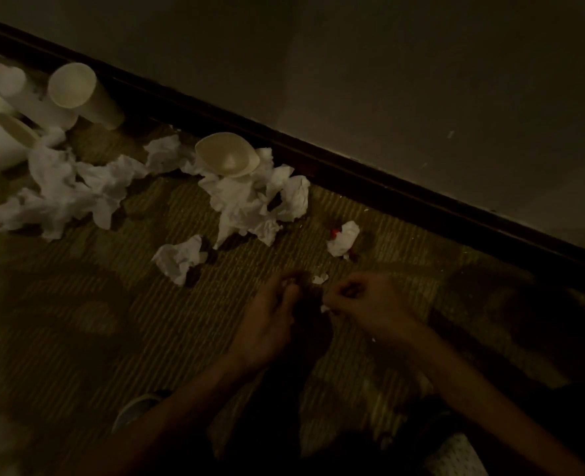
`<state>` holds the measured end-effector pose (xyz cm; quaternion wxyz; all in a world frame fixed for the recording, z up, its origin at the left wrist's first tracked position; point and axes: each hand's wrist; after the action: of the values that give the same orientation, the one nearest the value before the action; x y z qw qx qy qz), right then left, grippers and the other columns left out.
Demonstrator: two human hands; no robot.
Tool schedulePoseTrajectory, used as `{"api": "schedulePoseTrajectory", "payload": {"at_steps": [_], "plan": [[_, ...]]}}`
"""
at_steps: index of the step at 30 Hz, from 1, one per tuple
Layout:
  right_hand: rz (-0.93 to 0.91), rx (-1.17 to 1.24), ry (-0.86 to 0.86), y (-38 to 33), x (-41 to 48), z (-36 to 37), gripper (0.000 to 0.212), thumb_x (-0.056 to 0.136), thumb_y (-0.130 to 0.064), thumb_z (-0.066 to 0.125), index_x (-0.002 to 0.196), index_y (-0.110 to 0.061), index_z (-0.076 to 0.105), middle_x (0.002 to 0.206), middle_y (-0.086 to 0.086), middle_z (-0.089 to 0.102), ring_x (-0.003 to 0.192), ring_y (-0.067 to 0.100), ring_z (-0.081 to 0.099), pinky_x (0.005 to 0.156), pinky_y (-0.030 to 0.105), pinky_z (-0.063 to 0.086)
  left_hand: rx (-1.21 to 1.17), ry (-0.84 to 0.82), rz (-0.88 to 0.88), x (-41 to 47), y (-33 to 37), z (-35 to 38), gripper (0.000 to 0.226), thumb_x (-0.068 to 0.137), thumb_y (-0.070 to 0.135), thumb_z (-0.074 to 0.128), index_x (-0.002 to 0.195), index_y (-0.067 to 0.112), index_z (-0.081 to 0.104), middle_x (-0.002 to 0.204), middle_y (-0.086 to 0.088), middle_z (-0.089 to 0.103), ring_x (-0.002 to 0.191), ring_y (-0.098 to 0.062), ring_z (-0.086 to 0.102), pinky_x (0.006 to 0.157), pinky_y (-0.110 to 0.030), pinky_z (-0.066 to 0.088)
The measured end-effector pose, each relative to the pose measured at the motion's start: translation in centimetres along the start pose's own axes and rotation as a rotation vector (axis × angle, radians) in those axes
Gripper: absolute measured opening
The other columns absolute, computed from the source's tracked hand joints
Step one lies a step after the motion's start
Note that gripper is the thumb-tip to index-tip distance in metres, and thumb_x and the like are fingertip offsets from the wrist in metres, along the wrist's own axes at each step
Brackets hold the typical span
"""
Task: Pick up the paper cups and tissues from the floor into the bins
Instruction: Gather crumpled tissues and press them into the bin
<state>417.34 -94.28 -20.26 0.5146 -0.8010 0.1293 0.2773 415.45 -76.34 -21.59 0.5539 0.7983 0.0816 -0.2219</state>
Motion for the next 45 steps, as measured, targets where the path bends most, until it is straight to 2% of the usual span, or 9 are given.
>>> {"api": "schedulePoseTrajectory", "payload": {"at_steps": [5,11,16,19,23,31,35,39,45], "plan": [[-0.062,0.256,0.038,-2.5,-1.0,1.1,0.016,0.081,-0.008,0.075,0.072,-0.022,0.072,0.064,-0.005,0.071,0.053,0.001,0.061,0.055,0.017,0.050,-0.386,-0.080,-0.145,0.5,2.6,0.8,0.031,0.104,0.028,0.042,0.104,0.018,0.071,0.089,-0.002,0.075,0.076,-0.015,0.073,0.056,-0.028,0.056],[-0.112,0.131,0.059,-3.8,-1.0,-2.5,0.016,0.083,-0.016,0.072,0.077,-0.030,0.075,0.080,-0.015,0.074,0.076,-0.005,0.067,0.067,0.008,0.049,-0.377,-0.007,-0.110,1.6,3.7,-0.2,0.035,0.099,0.012,0.055,0.066,0.011,0.067,0.052,0.006,0.061,0.045,-0.003,0.054,0.045,-0.017,0.040],[-0.114,-0.070,0.380,-3.0,2.1,-2.8,0.031,0.082,-0.028,0.076,0.108,-0.021,0.063,0.094,-0.003,0.067,0.085,0.004,0.065,0.075,0.026,0.052,-0.351,-0.016,-0.132,1.6,3.1,-2.0,0.028,0.100,0.019,0.052,0.082,0.013,0.072,0.056,0.012,0.064,0.049,0.002,0.057,0.044,-0.014,0.041],[-0.090,-0.243,0.292,-2.3,3.7,-3.1,0.039,0.082,-0.029,0.077,0.116,-0.016,0.062,0.115,0.005,0.063,0.105,0.018,0.061,0.090,0.037,0.051,-0.361,-0.043,-0.125,1.6,3.5,-2.8,0.027,0.100,0.019,0.053,0.084,0.013,0.073,0.060,0.013,0.066,0.052,0.004,0.058,0.046,-0.012,0.040],[-0.151,-0.429,0.252,-2.1,4.9,-2.3,0.022,0.084,-0.020,0.075,0.102,-0.010,0.069,0.103,0.009,0.067,0.095,0.021,0.064,0.080,0.032,0.049,-0.348,-0.047,-0.084,1.2,2.8,-4.1,0.025,0.101,0.015,0.052,0.088,0.024,0.072,0.073,0.014,0.070,0.064,0.005,0.063,0.054,-0.013,0.045],[-0.169,-0.020,0.040,-5.7,2.7,3.7,0.012,0.077,-0.008,0.078,0.083,-0.014,0.070,0.069,-0.002,0.072,0.061,0.006,0.068,0.055,0.025,0.057,-0.264,0.085,-0.012,-0.6,-0.9,-6.3,0.031,0.098,0.006,0.055,0.097,0.034,0.069,0.101,0.013,0.070,0.094,-0.001,0.065,0.079,-0.019,0.051],[-0.260,-0.018,-0.158,-8.3,1.4,7.0,0.018,0.073,-0.018,0.082,0.084,-0.023,0.068,0.081,-0.007,0.074,0.076,0.008,0.071,0.063,0.023,0.058,-0.454,0.219,-0.075,-1.7,-0.9,-7.3,0.027,0.104,0.019,0.044,0.098,0.025,0.069,0.090,0.008,0.074,0.085,-0.007,0.070,0.067,-0.020,0.053],[-0.281,-0.100,-0.031,-9.8,1.4,10.0,0.031,0.071,-0.024,0.085,0.081,-0.022,0.056,0.076,0.001,0.067,0.074,0.016,0.067,0.063,0.037,0.055,-0.844,0.138,-0.186,-2.3,0.6,-8.7,0.048,0.104,0.037,0.036,0.082,0.019,0.075,0.081,-0.002,0.076,0.072,-0.011,0.073,0.056,-0.021,0.054],[-0.389,-0.282,-0.250,-11.8,2.5,12.3,0.006,0.079,-0.033,0.075,0.080,-0.030,0.071,0.081,-0.012,0.070,0.078,0.000,0.066,0.067,0.026,0.053,-0.603,0.371,-0.043,-3.0,-1.8,-11.5,0.025,0.100,0.019,0.052,0.084,0.013,0.071,0.081,-0.005,0.070,0.075,-0.013,0.065,0.068,-0.028,0.050]]}}
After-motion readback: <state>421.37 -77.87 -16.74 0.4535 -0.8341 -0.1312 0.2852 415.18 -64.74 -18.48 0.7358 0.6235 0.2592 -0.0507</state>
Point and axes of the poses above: each hand's wrist, its own x-axis towards the middle knuckle, its own z-axis out of the palm, y = z × x
